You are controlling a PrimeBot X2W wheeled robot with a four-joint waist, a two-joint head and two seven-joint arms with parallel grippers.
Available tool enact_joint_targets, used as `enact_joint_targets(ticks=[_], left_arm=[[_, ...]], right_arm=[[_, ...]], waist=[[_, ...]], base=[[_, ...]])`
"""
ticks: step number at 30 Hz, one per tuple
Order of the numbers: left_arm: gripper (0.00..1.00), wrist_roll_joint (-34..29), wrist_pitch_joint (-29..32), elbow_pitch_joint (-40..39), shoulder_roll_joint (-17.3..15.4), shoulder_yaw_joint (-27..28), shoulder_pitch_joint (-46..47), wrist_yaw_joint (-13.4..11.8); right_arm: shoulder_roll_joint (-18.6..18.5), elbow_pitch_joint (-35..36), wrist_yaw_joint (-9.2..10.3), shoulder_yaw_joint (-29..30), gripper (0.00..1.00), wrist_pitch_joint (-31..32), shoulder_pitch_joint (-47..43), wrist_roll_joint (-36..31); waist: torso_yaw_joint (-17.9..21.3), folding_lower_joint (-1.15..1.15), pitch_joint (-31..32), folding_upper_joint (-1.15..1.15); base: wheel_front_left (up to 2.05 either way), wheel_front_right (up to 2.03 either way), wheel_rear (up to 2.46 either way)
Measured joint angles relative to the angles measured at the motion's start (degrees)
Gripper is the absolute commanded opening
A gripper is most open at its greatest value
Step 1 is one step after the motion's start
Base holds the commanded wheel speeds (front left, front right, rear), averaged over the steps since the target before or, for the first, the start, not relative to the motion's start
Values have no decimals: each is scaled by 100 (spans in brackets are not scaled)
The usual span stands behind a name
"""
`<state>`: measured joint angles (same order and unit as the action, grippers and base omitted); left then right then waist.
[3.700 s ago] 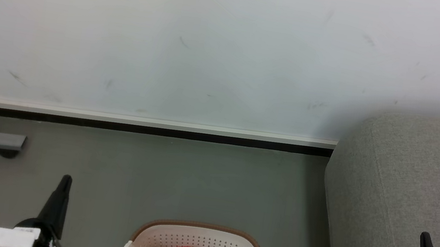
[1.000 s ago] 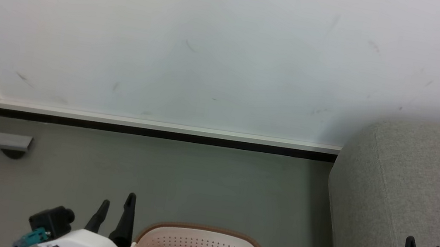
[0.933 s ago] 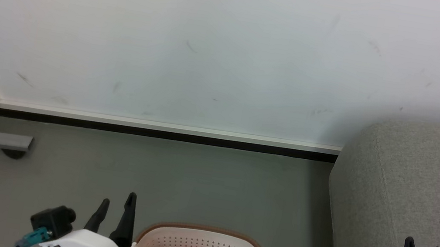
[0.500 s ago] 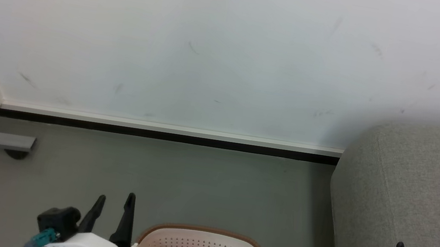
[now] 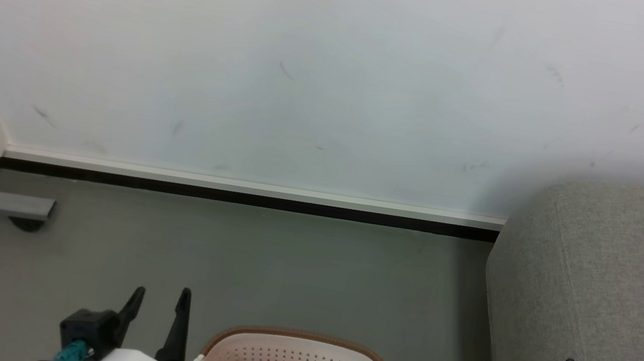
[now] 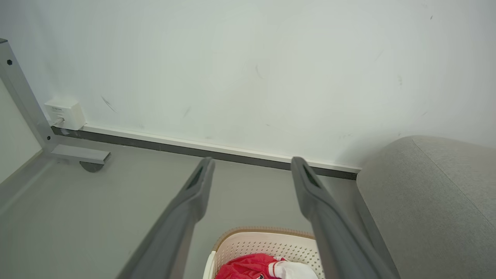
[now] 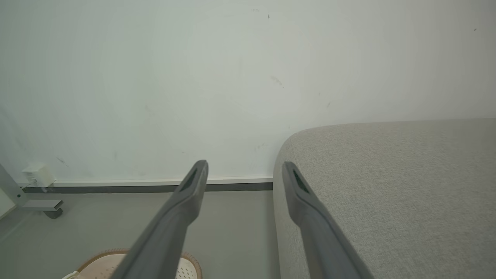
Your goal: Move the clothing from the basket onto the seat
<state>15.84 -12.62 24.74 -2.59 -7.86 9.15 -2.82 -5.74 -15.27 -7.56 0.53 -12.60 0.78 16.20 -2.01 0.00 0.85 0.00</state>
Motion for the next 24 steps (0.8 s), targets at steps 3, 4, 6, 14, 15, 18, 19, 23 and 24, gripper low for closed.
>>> enact_joint_targets(ticks=[3, 4, 6, 14, 15, 18, 19, 23, 24], left_arm=[[100, -149, -16, 8, -1, 35, -22, 0], [100, -185, -22, 12, -1, 49, -26, -1], [100, -265, -58, 19, -2, 75, -37, -1], [100, -582, -154, 88, -5, 163, -40, -27], [100, -605, -159, 96, -5, 168, -40, -29], [100, -769, -196, 115, -7, 182, -40, -43], [100, -797, -209, 120, -7, 187, -40, -53], [100, -887, -246, 178, -8, 190, -42, -73], [100, -901, -246, 189, -8, 189, -42, -71]], right_arm=[[3, -12, 0, -12, 100, -41, -21, -74], [5, -21, 0, -16, 100, -43, -34, -96], [14, -48, 0, -30, 100, -59, -54, -142], [10, -149, 0, -52, 100, -158, -88, -298], [8, -157, 0, -46, 100, -160, -88, -314], [-1, -179, 0, -44, 100, -194, -89, -382], [-2, -185, 0, -43, 100, -210, -89, -415], [-22, -212, 0, -27, 100, -243, -89, -564], [-23, -213, 0, -21, 100, -244, -89, -564]], waist=[[-6, 0, 9, 0], [-8, 0, 14, 0], [-10, 0, 21, 0], [-32, 0, 35, 0], [-35, 0, 34, 0], [-42, 0, 26, 0], [-43, 0, 23, 0], [-62, 0, 20, 0], [-68, 0, 17, 0]], base=[[0, 0, 0], [0, 0, 0], [0, 0, 0], [0, 0, 0], [0, 0, 0], [0, 0, 0], [0, 0, 0], [0, 0, 0], [0, 0, 0]])
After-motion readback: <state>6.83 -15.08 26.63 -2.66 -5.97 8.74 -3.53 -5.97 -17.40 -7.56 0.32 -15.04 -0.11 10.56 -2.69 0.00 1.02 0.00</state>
